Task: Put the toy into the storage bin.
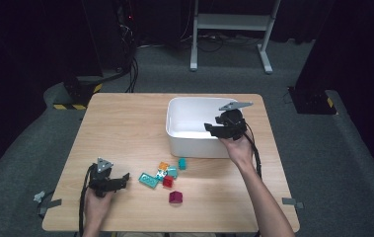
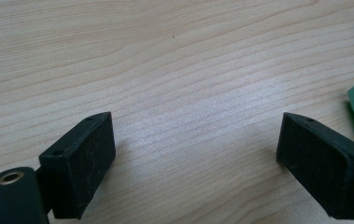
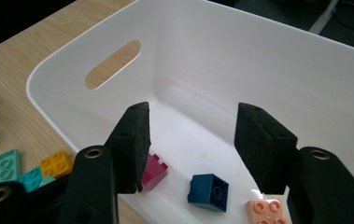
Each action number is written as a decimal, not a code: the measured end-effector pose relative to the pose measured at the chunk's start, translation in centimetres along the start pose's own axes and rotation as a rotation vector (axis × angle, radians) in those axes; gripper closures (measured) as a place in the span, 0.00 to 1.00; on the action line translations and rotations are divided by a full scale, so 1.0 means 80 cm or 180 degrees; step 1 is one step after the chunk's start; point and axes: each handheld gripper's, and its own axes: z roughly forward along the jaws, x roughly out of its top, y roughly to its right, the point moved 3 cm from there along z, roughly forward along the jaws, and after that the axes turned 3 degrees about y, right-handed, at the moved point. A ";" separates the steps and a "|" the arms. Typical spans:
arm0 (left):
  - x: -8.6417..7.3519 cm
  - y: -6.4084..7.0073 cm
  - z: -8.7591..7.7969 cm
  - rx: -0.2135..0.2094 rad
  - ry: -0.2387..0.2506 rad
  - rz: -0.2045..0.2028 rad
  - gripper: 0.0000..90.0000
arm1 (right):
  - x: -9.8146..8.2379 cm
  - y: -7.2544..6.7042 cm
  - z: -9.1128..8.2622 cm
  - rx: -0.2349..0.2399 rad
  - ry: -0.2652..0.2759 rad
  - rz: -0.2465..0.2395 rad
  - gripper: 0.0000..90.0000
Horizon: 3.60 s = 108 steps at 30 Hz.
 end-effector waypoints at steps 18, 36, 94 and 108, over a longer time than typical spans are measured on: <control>0.000 0.000 0.000 0.0000 -0.0001 0.0000 0.13 | -0.018 -0.029 -0.047 0.0156 0.0408 -0.0053 0.52; 0.000 0.000 0.000 0.0000 -0.0001 -0.0001 0.13 | -0.055 -0.062 -0.052 0.0318 0.0466 -0.0110 0.54; 0.000 0.000 0.000 0.0006 -0.0001 -0.0007 0.13 | -0.195 -0.183 0.031 0.1208 -0.0224 -0.0452 0.48; 0.000 0.000 0.000 0.0006 -0.0001 -0.0005 0.13 | -0.204 -0.188 0.048 0.1165 -0.0368 -0.0584 0.55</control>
